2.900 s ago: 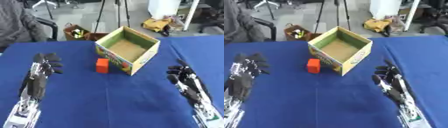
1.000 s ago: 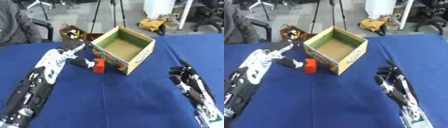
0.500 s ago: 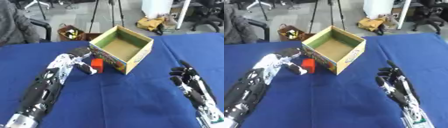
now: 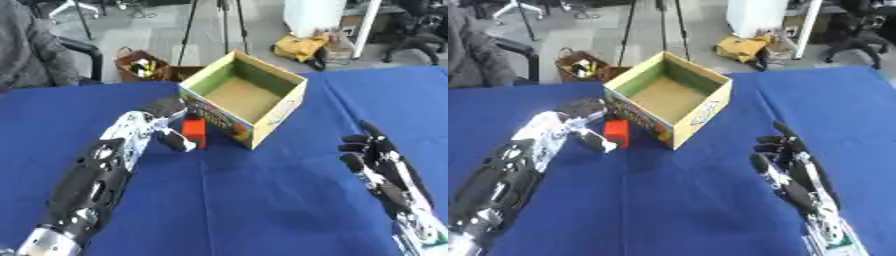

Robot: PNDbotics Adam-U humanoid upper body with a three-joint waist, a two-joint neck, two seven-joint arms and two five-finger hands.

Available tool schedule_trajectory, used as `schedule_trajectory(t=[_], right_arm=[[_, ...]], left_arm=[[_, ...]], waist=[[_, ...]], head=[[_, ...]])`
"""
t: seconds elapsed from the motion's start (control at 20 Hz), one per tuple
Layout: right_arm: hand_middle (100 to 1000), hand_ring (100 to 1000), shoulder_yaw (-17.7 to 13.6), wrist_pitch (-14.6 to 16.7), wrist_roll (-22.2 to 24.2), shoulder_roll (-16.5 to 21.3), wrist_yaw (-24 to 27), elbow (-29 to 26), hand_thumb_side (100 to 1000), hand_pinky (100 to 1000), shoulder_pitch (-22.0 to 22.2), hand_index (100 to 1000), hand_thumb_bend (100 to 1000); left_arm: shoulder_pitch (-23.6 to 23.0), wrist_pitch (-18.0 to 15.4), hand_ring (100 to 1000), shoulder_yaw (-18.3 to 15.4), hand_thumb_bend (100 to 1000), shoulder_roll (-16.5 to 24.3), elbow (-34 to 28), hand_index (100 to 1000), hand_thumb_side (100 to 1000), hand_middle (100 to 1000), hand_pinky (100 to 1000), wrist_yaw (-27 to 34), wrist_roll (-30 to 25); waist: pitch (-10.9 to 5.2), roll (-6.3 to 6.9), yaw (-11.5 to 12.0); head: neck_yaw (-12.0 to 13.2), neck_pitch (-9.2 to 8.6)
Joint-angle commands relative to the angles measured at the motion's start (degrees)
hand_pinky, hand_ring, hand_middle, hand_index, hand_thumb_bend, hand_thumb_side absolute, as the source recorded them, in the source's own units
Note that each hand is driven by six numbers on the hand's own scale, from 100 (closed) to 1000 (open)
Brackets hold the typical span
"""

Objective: Pick up objects on the table and place them in the box.

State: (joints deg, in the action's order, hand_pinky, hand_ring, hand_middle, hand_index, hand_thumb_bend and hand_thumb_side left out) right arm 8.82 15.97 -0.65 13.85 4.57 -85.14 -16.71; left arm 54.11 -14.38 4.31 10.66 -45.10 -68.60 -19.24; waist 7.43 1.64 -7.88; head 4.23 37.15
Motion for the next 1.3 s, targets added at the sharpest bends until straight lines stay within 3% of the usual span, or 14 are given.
schedule_trajectory(t=[0.05,0.15,0.35,0.6,0.85,0.9,1.0,1.05,1.1,1.15,1.25,1.3], right_arm=[[704,719,-0.3,0.1,0.2,0.5,0.4,-0.6,543,671,-0.9,1000,619],[704,719,-0.3,0.1,0.2,0.5,0.4,-0.6,543,671,-1.0,1000,623],[704,719,-0.3,0.1,0.2,0.5,0.4,-0.6,543,671,-0.9,1000,625],[704,719,-0.4,0.1,0.1,0.5,0.4,-0.6,543,671,-0.9,1000,627],[704,719,-0.5,0.1,0.0,0.5,0.4,-0.6,543,671,-0.8,1000,628],[704,719,-0.5,0.1,0.0,0.5,0.4,-0.6,544,671,-0.7,1000,628],[704,719,-0.5,0.1,0.1,0.5,0.4,-0.6,544,671,-0.7,1000,628],[704,719,-0.5,0.1,0.1,0.5,0.4,-0.5,544,671,-0.7,1000,628],[704,719,-0.5,0.1,0.1,0.5,0.4,-0.5,544,671,-0.7,1000,628],[704,719,-0.5,0.1,0.1,0.5,0.4,-0.5,545,671,-0.7,1000,628],[704,719,-0.5,0.2,0.2,0.4,0.4,-0.4,545,671,-0.7,1000,628],[704,719,-0.4,0.2,0.2,0.4,0.4,-0.4,545,671,-0.7,1000,628]], left_arm=[[1.0,0.6,466,0.0,150,0.5,-0.3,753,170,496,526,-1.1,0.5],[1.0,1.2,365,0.0,100,0.6,-0.3,704,136,411,411,-1.5,1.2],[0.6,2.2,226,-0.3,100,0.7,-1.4,610,113,269,258,-0.7,3.5],[0.7,3.1,180,-0.2,100,1.9,-6.8,561,115,215,203,1.8,3.9],[1.1,4.6,183,-0.4,100,3.6,-15.7,564,116,215,208,6.3,0.0],[1.1,4.9,191,-0.3,100,3.9,-17.2,573,119,224,219,7.1,-0.9],[1.1,5.4,279,0.2,100,4.3,-18.5,655,169,317,329,7.5,-3.4],[1.1,5.4,386,0.4,209,4.3,-18.4,711,234,415,452,7.3,-4.9],[1.0,5.3,435,0.6,265,4.3,-18.0,739,271,462,512,7.0,-6.2],[1.0,5.2,547,0.6,408,4.2,-17.3,789,388,567,619,6.6,-7.3],[1.0,5.0,658,0.6,479,3.8,-15.0,823,452,682,699,5.4,-8.5],[1.1,5.0,670,0.4,480,3.6,-13.7,823,453,692,706,4.6,-8.6]], waist=[[-0.69,-0.27,0.0],[-0.71,-0.29,0.0],[-0.76,-0.40,0.0],[-0.89,-0.50,0.2],[-1.05,-0.52,0.4],[-1.10,-0.51,0.4],[-1.21,-0.47,0.5],[-1.24,-0.46,0.5],[-1.26,-0.45,0.5],[-1.27,-0.44,0.5],[-1.23,-0.45,0.3],[-1.21,-0.45,0.2]], head=[[0.1,-0.28],[0.1,-0.28],[0.0,-0.29],[-0.1,-0.19],[-0.3,-0.09],[-0.3,-0.05],[-0.2,-0.10],[-0.2,-0.14],[-0.2,-0.17],[-0.3,-0.20],[-0.2,-0.25],[-0.2,-0.28]])
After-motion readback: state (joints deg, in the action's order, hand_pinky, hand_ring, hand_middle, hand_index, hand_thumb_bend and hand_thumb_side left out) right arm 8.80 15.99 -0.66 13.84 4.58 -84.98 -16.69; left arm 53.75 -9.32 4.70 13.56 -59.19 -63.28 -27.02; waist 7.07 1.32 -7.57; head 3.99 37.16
